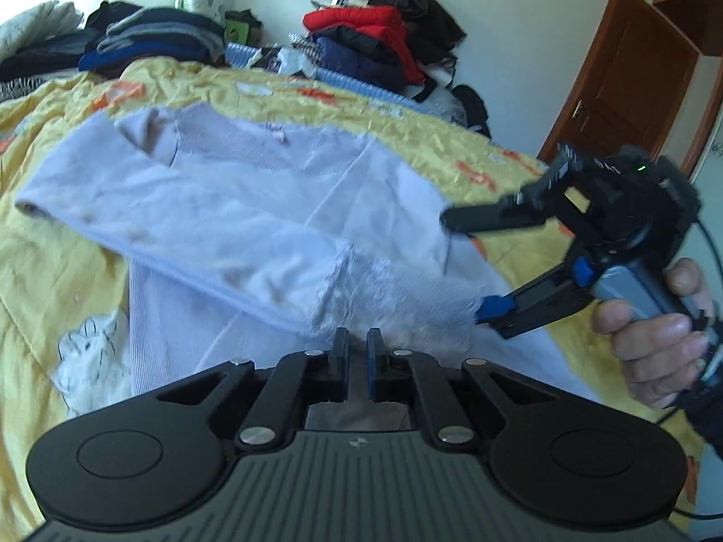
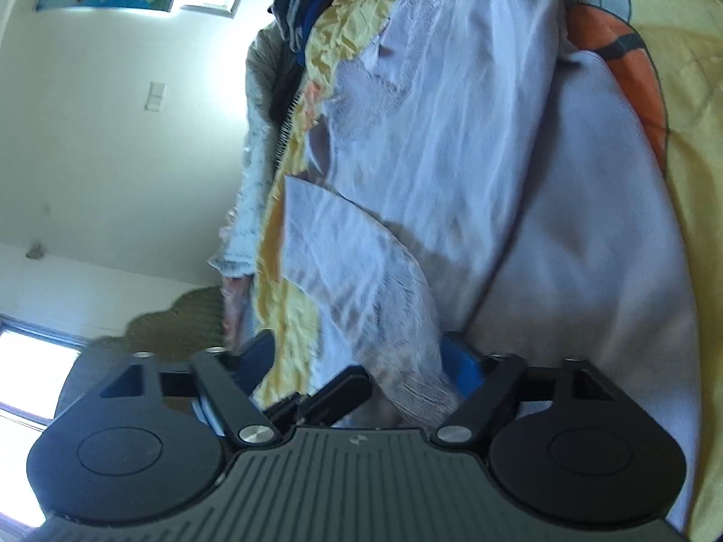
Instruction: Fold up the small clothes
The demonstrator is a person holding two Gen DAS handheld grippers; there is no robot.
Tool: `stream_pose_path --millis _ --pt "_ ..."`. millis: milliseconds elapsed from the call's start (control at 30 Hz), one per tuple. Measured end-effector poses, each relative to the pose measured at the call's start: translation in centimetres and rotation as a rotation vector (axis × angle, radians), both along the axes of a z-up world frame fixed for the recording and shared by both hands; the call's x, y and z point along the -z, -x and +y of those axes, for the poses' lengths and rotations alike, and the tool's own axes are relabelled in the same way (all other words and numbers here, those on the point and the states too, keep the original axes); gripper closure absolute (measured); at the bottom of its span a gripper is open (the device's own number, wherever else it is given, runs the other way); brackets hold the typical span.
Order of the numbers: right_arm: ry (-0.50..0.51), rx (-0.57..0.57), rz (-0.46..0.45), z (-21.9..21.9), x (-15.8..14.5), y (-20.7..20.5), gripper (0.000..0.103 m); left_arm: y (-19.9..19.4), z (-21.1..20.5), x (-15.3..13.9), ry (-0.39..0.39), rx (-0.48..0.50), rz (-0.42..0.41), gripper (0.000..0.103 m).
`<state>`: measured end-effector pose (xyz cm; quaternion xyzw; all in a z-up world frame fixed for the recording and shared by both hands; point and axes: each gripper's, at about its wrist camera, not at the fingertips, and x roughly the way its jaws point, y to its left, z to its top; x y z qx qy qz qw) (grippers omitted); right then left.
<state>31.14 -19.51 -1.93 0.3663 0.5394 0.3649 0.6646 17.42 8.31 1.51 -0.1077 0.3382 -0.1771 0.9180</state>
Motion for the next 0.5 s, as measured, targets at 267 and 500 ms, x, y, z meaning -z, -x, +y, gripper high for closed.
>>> stream_pose_path --millis 267,500 --pt "0.101 0.049 -0.009 -0.2 0.9 0.7 0.085 0.9 -0.4 1.2 -0.022 0.005 -0.059 0.094" --pt "0.102 0.082 -0.036 0.1 0.7 0.8 0.097 0.8 0.7 1.5 0.069 -0.004 -0.04 0.094"
